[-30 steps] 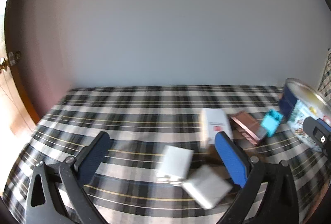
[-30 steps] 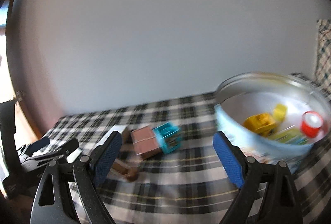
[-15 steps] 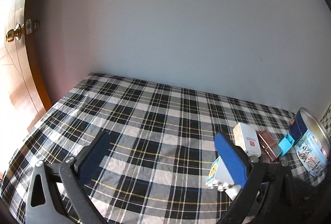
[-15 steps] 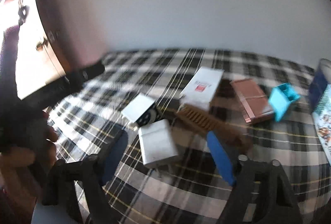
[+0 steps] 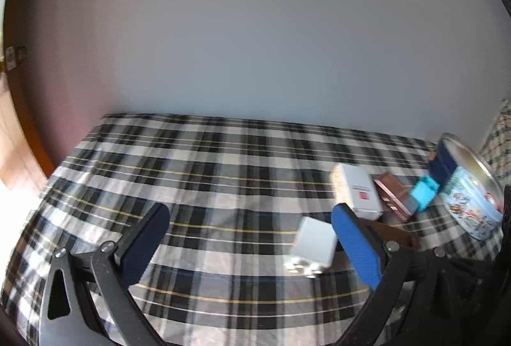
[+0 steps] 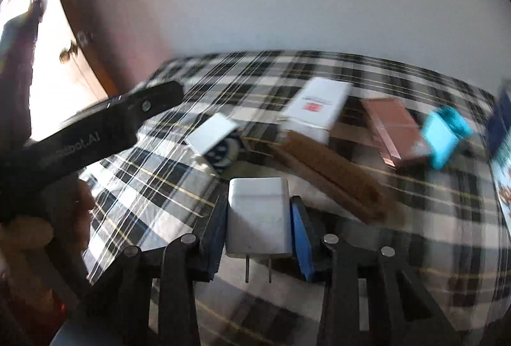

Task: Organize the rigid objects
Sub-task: 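Grasp the white plug charger with the right tool while the left tool grasps the white brick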

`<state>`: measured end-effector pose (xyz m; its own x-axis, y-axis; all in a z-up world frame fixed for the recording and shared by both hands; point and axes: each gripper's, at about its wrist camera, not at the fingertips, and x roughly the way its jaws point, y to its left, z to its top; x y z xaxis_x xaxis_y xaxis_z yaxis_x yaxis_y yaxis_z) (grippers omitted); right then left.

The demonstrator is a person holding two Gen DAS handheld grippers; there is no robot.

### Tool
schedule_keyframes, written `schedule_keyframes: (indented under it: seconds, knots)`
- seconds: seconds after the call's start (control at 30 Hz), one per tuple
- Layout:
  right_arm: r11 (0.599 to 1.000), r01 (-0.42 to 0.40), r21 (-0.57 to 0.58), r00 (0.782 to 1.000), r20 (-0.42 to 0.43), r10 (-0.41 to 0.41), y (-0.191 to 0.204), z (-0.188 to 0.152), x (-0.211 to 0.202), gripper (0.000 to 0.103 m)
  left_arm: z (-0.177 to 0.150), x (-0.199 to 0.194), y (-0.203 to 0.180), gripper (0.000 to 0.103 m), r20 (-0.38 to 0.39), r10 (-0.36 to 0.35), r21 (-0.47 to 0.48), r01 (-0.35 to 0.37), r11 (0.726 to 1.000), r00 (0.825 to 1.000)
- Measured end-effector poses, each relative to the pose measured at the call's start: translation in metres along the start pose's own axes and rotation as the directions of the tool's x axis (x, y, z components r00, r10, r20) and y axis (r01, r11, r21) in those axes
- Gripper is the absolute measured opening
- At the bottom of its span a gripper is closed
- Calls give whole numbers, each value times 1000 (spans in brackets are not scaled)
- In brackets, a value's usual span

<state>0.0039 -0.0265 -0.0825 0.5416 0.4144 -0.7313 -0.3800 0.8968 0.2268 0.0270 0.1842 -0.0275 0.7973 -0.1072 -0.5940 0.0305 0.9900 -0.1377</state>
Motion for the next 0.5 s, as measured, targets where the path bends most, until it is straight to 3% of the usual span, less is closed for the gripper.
schedule_keyframes:
  seconds: [0.17, 0.37, 0.47, 0.5]
  knots:
    - [997, 48, 63, 996, 67, -52, -51, -11, -33, 41, -5, 7, -22, 102, -24, -60, 73, 61, 995, 998]
    - [980, 141, 144, 975, 153, -162, -90, -7, -58, 41, -15, 35, -50, 85, -144, -34, 180, 60, 982, 989]
    - [976, 137, 168, 972, 170, -165, -98, -6, -67, 41, -17, 46, -47, 80, -203, -30, 151, 61, 987, 979]
    - [976, 135, 172, 973, 163, -163, -100, -6, -67, 41, -17, 49, -45, 73, -217, -32, 135, 63, 989, 976]
